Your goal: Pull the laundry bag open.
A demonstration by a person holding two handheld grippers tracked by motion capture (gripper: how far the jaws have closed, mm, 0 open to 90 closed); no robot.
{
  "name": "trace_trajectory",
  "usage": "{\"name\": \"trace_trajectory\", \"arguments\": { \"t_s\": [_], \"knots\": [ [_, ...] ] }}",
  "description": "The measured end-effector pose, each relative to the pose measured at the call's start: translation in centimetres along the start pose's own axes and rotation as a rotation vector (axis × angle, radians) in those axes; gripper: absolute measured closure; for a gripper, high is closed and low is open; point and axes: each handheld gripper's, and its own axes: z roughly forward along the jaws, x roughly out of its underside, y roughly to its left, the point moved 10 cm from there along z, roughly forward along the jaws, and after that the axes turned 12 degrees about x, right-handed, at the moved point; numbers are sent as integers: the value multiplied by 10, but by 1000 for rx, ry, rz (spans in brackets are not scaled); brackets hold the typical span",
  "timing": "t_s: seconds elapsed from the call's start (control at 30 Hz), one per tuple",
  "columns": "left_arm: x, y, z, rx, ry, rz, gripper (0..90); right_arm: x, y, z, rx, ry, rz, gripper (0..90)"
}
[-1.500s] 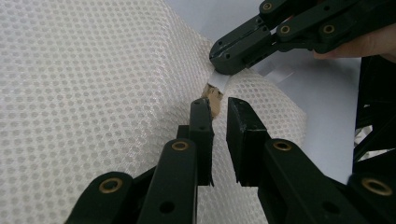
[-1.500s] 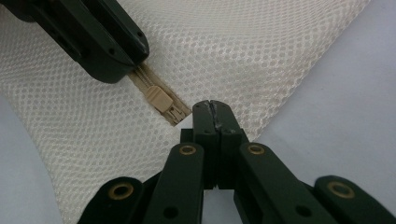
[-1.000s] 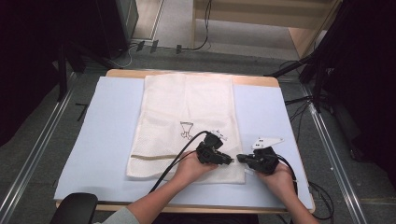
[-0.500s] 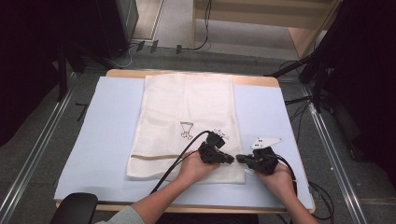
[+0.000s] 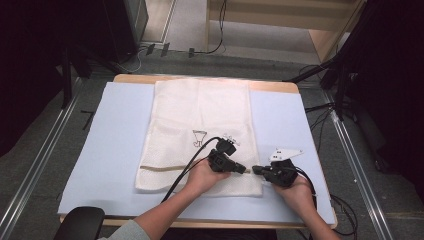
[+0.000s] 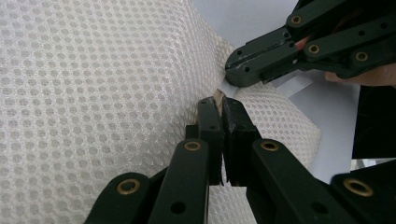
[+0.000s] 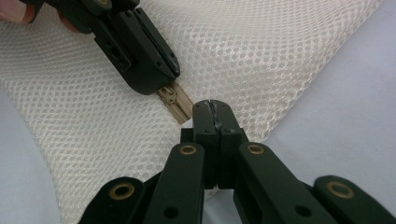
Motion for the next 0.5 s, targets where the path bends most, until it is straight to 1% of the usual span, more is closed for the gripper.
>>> {"name": "trace_trajectory", "arguments": {
  "t_s": [0.03, 0.1, 0.13, 0.17, 0.23, 0.27, 0.37, 0.43, 0.5],
  "knots": [
    [0, 0, 0, 9, -2, -8, 891, 0, 0, 0, -1, -1, 1, 900],
    [0, -1, -1, 13, -5, -15, 892, 0, 0, 0, -4, -1, 4, 900],
    [1, 0, -1, 13, 7, -12, 892, 0, 1, 0, -5, -2, 5, 900],
    [1, 0, -1, 13, 4, -14, 892, 0, 1, 0, -6, -4, 3, 900],
    [2, 1, -4, -4, 16, -10, 893, 0, 1, 0, -6, -2, 1, 900],
    [2, 1, -4, 5, 18, -18, 892, 0, 1, 0, -5, -4, 0, 900],
    [3, 0, -5, -4, 20, -12, 892, 0, 2, 0, 3, -5, -6, 900],
    [4, 0, -8, 6, 17, -16, 893, 0, 2, 0, 10, -6, -16, 900],
    [5, 2, -12, 8, 14, -22, 893, 0, 2, 0, 9, -7, -13, 900]
  ]
}}
